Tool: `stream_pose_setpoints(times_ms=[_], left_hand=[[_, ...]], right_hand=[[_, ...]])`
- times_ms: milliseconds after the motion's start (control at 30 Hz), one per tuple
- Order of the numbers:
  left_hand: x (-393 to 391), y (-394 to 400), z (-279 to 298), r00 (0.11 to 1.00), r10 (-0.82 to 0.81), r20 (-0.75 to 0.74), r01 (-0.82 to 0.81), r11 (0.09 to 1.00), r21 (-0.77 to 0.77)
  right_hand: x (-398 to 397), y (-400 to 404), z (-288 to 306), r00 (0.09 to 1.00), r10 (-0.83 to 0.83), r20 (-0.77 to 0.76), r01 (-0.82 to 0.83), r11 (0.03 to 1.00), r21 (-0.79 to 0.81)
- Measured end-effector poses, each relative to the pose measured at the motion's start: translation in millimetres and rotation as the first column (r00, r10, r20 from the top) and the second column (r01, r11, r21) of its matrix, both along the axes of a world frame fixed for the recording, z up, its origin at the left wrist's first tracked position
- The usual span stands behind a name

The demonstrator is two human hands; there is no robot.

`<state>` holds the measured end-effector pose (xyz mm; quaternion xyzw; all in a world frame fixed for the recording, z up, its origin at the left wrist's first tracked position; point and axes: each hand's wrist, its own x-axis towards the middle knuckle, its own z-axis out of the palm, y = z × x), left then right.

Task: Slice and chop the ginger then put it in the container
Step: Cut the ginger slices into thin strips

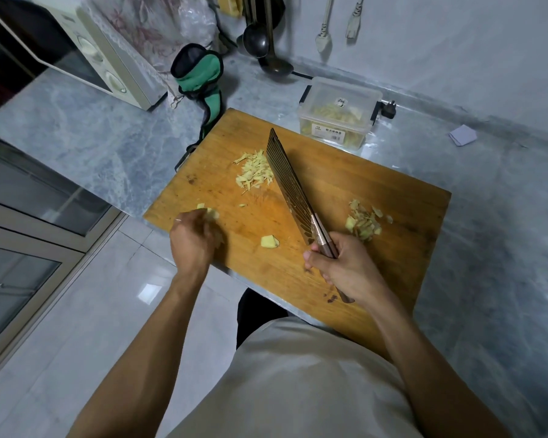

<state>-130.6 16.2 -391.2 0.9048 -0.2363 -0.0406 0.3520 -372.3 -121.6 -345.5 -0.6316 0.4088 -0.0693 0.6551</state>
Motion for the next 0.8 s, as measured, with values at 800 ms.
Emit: stream_pose_setpoints(times_ms=[800], left_hand=[[-30,-21,19,0.855,-0.304,-0.421,0.32,0.947,-0.034]], right_hand=[[15,2,8,1.0,-0.019,-0.016,0.019,0.999,-0.028]])
